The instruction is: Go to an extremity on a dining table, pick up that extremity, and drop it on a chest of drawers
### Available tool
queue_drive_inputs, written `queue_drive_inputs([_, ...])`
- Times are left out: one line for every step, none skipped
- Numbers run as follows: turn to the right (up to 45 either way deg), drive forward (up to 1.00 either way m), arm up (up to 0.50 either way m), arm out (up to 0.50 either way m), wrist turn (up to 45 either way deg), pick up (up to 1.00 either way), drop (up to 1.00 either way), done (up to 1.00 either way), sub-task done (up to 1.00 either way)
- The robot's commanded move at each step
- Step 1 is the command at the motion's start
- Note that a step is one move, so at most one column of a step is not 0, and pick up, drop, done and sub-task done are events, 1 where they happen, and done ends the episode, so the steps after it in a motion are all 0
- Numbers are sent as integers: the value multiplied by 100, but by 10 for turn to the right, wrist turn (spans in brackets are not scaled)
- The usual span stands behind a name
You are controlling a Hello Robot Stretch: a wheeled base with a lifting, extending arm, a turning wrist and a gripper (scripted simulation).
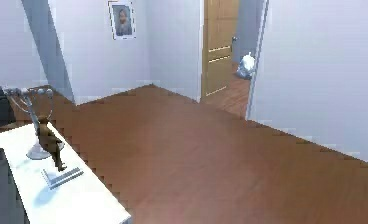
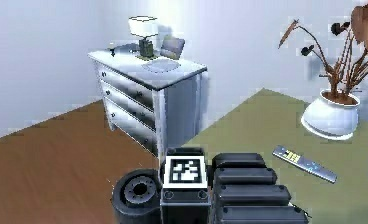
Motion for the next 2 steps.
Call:
queue_drive_inputs([360, 0, 0, 0, 0, 0, 0, 0, 0])
queue_drive_inputs([0, 75, 0, 0, 0, 0, 0, 0, 0])
